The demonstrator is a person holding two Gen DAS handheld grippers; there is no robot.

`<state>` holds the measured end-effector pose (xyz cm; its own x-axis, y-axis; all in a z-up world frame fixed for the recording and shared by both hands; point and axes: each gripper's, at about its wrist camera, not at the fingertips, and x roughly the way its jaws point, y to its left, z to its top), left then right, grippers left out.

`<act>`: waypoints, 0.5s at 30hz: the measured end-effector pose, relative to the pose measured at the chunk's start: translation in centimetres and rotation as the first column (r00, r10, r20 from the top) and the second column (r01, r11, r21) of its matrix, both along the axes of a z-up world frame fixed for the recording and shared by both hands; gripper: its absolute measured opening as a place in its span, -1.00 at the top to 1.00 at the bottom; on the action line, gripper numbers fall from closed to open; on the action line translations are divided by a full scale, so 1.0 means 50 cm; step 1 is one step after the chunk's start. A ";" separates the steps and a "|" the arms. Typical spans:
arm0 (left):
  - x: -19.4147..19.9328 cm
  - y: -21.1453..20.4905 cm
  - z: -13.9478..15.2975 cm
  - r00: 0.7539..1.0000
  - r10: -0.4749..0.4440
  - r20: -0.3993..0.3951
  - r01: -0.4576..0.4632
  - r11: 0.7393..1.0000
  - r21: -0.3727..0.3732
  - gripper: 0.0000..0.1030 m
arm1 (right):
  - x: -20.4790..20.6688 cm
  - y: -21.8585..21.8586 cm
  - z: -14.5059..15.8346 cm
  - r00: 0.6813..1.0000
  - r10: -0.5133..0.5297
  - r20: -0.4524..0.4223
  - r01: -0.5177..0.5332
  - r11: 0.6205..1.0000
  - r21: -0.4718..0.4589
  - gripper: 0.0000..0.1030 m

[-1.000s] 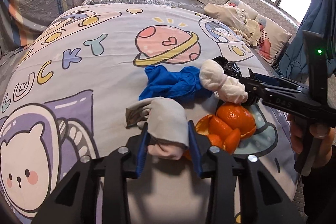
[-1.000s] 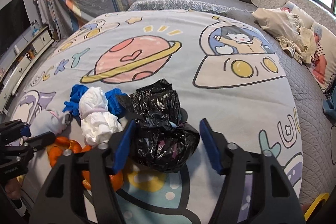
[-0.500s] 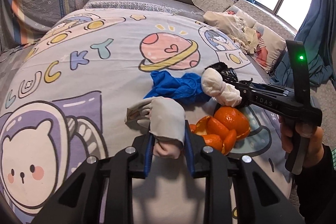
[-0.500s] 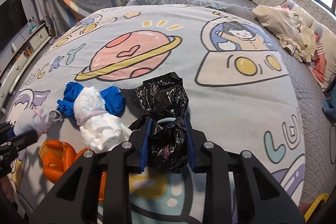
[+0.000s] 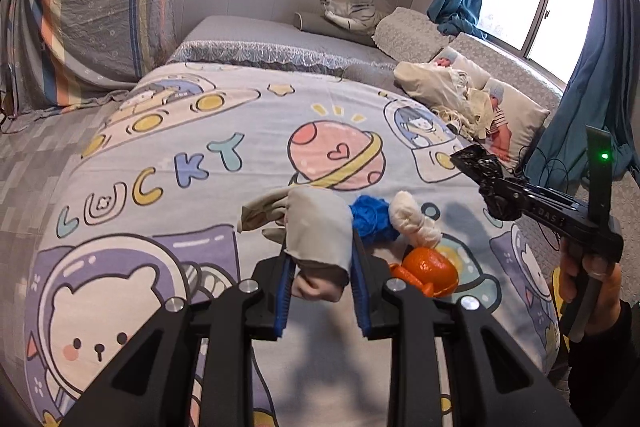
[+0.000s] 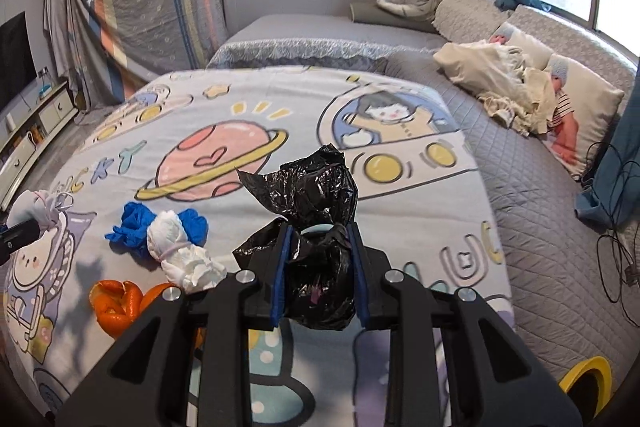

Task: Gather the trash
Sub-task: 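Carry the grey cloth and black bag in both tools over the yellow bin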

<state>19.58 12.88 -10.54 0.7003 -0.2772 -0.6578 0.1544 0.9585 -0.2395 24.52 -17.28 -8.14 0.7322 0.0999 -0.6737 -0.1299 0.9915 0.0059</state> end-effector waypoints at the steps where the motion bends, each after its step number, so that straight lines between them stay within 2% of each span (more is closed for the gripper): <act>1: -0.003 -0.001 0.005 1.000 0.000 0.006 0.000 1.000 0.001 0.54 | -0.009 -0.009 0.012 1.000 -0.007 0.017 0.007 1.000 0.005 0.51; 15: -0.033 -0.077 0.086 0.993 -0.062 0.096 0.061 0.998 0.016 0.54 | -0.114 -0.094 0.118 0.984 -0.074 0.162 0.066 0.996 0.051 0.51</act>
<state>17.95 9.04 -6.23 0.7424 -0.3135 -0.5921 0.2348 0.9495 -0.2082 18.83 -21.99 -2.22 0.8382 0.0721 -0.5406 -0.0630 0.9974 0.0353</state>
